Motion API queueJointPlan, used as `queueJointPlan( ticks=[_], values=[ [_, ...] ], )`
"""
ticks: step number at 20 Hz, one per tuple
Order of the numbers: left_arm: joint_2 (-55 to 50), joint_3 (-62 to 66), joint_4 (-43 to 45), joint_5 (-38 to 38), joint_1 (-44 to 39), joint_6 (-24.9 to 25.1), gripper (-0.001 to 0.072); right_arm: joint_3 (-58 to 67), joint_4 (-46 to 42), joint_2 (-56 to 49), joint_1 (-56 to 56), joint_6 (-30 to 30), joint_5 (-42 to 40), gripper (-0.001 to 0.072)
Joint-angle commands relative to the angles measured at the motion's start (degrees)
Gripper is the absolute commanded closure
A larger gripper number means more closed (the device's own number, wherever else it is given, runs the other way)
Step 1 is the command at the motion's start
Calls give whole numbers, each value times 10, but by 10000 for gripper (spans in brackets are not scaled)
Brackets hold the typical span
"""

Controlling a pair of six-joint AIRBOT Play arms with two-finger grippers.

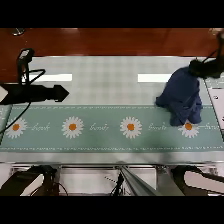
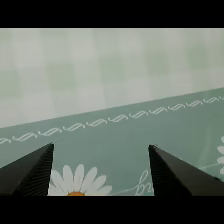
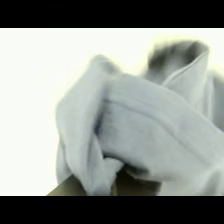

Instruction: Fold the shirts.

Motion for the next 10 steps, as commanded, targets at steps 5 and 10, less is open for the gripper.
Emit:
queueJointPlan(
  ticks=[5, 10],
  values=[
    [188, -151, -91, -37, 5, 13, 6, 223, 26, 157, 80, -32, -11, 682],
    [193, -186, -130, -18, 5, 14, 5, 309, 26, 205, 163, -38, -11, 681]
  ],
)
